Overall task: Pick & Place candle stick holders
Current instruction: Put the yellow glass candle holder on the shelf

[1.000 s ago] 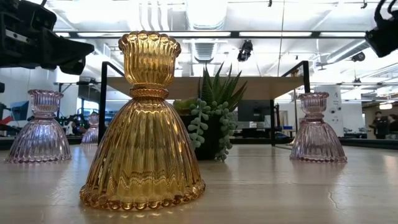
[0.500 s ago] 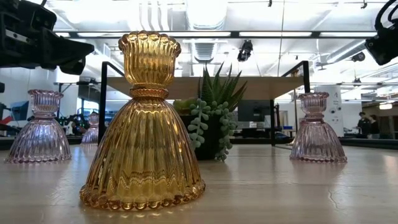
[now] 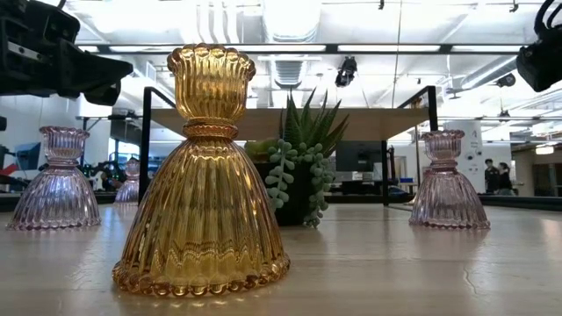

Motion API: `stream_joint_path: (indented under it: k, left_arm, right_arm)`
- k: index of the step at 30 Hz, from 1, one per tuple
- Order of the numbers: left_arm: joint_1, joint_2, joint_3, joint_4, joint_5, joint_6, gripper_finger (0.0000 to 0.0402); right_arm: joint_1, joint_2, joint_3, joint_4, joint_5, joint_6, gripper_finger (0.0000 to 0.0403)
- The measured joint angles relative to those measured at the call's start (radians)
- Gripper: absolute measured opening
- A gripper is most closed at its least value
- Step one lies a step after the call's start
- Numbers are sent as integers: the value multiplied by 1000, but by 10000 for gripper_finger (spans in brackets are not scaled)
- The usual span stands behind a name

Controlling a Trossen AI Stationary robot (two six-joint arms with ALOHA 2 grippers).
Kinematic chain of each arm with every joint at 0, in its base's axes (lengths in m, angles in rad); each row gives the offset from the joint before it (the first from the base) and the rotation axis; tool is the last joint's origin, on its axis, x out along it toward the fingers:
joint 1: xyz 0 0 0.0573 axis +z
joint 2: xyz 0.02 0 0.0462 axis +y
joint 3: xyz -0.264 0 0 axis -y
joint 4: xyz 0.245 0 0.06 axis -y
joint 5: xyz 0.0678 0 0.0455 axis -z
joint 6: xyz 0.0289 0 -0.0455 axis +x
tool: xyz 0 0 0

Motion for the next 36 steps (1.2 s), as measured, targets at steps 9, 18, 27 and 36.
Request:
stream_joint_path:
  k: [9,18,27,36]
  left_arm:
    - [0,0,0,0,0,0,12]
    - [0,0,0,0,0,0,12]
    - [0,0,0,0,0,0,12]
    - [0,0,0,0,0,0,12]
  right_arm:
    - [-2,-5,41,-10,5,-29,23]
    - [-3,-7,233,-228,62,-60,23]
    - [-144,45,561,-341,248,-367,23]
    - [-445,226,865,-492,225,-853,23]
